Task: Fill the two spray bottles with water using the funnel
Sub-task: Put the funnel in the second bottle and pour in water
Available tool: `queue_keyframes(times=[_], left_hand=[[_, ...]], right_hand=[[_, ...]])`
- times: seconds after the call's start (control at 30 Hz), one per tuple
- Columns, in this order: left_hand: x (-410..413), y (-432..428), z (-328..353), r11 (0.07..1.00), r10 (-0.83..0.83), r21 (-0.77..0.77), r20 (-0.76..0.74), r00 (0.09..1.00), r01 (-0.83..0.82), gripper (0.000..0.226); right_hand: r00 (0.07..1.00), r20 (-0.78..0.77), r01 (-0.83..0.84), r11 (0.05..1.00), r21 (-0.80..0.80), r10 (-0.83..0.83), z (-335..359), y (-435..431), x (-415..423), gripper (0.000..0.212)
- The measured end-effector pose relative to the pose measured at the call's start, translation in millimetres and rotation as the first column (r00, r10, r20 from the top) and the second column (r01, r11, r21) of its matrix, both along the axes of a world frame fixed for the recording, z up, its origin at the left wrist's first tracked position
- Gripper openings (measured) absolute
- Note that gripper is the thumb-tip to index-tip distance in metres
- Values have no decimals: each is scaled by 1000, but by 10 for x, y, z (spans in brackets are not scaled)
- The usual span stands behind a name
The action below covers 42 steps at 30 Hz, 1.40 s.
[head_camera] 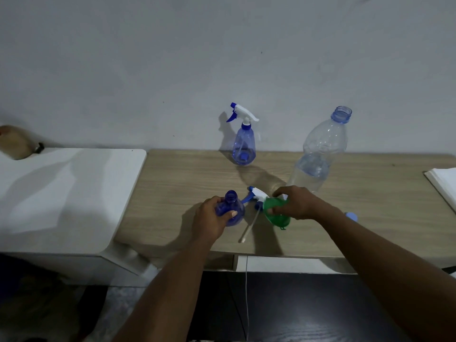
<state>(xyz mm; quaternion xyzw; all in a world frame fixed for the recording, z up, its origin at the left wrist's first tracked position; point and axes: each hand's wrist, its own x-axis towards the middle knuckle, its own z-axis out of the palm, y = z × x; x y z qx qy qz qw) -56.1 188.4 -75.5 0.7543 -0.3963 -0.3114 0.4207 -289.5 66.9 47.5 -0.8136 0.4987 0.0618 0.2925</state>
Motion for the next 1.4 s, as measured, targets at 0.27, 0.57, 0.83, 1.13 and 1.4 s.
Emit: queue_keyframes(times=[0.27, 0.57, 0.83, 1.13, 1.4], left_hand=[[-31, 34, 33, 1000, -6, 15, 9, 1000, 6, 53], [-109, 92, 182, 999, 12, 50, 34, 999, -14, 49], [-122, 98, 240, 998, -7, 58, 103, 995, 1, 47], [-116, 86, 174, 999, 9, 51, 42, 999, -11, 53], [-148, 94, 293, 996, 23, 81, 67, 998, -29, 45]], right_hand=[[828, 453, 130, 898, 420, -332, 196, 116, 250, 44], [449, 557, 39, 639, 769, -699, 162, 210, 491, 42], [465, 712, 178, 844, 507, -526, 154, 210, 619, 37], [483, 836, 255, 955, 152, -262, 33, 376, 688, 39], [632, 771, 189, 981, -52, -81, -150, 417, 672, 52]])
